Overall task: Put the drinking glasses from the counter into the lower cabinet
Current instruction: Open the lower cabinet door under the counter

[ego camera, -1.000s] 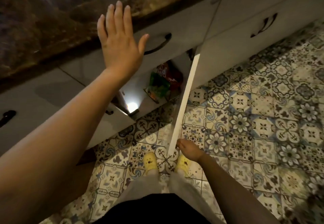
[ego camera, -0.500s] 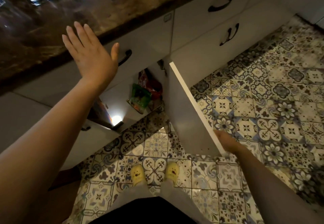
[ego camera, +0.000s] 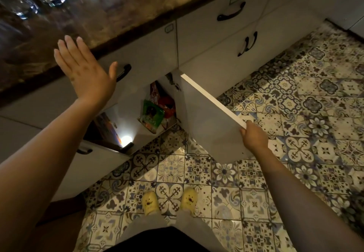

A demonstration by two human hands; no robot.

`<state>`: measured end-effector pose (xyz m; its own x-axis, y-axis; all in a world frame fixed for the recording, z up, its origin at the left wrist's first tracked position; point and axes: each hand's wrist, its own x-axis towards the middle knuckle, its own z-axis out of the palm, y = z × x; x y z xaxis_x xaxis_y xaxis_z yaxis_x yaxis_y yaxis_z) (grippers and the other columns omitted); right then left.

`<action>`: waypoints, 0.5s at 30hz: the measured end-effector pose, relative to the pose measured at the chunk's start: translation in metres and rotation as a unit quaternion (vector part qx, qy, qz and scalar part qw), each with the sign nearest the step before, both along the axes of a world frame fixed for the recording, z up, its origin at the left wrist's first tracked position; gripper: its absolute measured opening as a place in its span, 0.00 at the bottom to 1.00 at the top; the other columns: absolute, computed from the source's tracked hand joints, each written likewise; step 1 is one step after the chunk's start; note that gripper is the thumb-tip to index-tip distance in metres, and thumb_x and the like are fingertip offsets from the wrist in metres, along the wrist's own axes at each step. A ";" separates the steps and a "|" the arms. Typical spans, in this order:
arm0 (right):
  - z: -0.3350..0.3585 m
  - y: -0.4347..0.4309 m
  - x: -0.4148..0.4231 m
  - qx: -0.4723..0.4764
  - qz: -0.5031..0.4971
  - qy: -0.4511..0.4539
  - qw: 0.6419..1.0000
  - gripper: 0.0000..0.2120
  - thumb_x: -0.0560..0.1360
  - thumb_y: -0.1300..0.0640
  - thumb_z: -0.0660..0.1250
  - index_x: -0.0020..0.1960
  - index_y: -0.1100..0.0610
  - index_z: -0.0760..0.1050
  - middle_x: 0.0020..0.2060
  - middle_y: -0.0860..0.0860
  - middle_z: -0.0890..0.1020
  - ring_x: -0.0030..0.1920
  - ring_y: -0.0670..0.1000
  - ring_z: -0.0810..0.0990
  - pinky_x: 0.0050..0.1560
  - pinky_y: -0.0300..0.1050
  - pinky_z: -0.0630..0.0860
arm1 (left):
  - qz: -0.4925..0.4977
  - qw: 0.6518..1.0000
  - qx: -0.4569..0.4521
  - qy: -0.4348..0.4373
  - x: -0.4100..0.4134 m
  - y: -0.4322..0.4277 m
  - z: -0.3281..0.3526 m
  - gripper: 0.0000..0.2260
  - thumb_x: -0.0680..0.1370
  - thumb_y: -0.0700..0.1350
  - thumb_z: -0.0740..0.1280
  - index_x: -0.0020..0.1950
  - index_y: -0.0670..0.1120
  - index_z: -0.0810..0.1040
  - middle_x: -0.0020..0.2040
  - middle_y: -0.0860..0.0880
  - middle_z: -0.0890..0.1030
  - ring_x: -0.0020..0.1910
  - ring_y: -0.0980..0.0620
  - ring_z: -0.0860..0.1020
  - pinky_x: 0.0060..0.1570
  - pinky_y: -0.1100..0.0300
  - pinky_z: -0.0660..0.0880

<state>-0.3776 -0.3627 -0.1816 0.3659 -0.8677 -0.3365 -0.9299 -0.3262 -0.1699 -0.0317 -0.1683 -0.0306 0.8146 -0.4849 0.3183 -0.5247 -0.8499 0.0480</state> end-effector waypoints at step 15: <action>-0.012 0.025 0.051 -0.072 0.152 -0.025 0.985 0.37 0.77 0.45 0.59 0.77 0.57 0.44 0.78 0.58 0.50 0.77 0.58 0.50 0.75 0.61 0.45 | -0.012 1.000 0.007 -0.002 -0.003 0.003 0.005 0.36 0.76 0.54 0.61 0.74 0.35 0.51 0.75 0.33 0.53 0.76 0.34 0.50 0.74 0.40 0.44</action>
<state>-0.3265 -0.3375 -0.1936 0.6290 -0.7531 -0.1928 -0.7773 -0.6124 -0.1438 -0.0346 -0.1650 -0.0259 0.8015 -0.5089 0.3141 -0.5451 -0.8377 0.0337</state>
